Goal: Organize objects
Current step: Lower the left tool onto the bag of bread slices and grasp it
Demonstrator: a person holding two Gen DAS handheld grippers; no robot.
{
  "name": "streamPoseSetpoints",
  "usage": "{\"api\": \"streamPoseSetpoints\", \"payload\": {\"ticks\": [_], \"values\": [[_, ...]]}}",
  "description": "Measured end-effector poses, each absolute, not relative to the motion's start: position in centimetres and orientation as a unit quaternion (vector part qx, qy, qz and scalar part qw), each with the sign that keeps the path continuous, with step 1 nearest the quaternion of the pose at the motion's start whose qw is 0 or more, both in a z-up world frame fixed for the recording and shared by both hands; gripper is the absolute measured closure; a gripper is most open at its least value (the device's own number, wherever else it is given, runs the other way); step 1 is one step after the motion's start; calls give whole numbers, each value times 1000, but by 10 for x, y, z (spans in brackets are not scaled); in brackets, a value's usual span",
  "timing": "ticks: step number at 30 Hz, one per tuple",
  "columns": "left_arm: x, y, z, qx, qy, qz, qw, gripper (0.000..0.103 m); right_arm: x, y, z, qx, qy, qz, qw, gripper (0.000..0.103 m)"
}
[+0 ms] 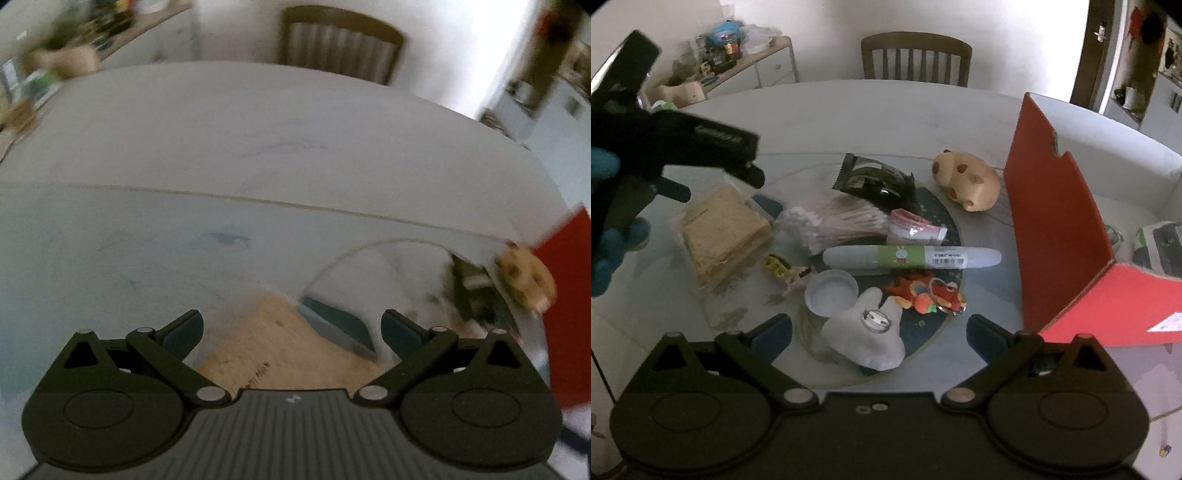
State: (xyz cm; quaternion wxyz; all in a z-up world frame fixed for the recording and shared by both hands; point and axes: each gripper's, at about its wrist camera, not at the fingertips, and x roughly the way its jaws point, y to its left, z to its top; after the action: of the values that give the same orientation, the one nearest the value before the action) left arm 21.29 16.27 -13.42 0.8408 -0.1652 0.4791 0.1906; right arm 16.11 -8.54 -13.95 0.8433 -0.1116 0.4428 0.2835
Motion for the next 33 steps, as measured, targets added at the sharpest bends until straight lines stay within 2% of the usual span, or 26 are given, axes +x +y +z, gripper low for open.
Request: {"api": "streamPoseSetpoints", "payload": {"ticks": [7, 14, 21, 27, 33], "values": [[222, 163, -149, -186, 505, 288, 792, 0, 167, -88, -144, -116, 446, 293, 838, 2], [222, 161, -158, -201, 520, 305, 772, 0, 172, -86, -150, -122, 451, 302, 831, 3], [212, 155, -163, -164, 526, 258, 794, 0, 177, -84, -156, -119, 458, 307, 826, 5], [197, 152, -163, -84, 525, 143, 835, 0, 176, -84, -158, -118, 459, 310, 824, 5], [181, 162, -159, -51, 539, 78, 837, 0, 172, -85, -157, -123, 459, 312, 823, 5]]}}
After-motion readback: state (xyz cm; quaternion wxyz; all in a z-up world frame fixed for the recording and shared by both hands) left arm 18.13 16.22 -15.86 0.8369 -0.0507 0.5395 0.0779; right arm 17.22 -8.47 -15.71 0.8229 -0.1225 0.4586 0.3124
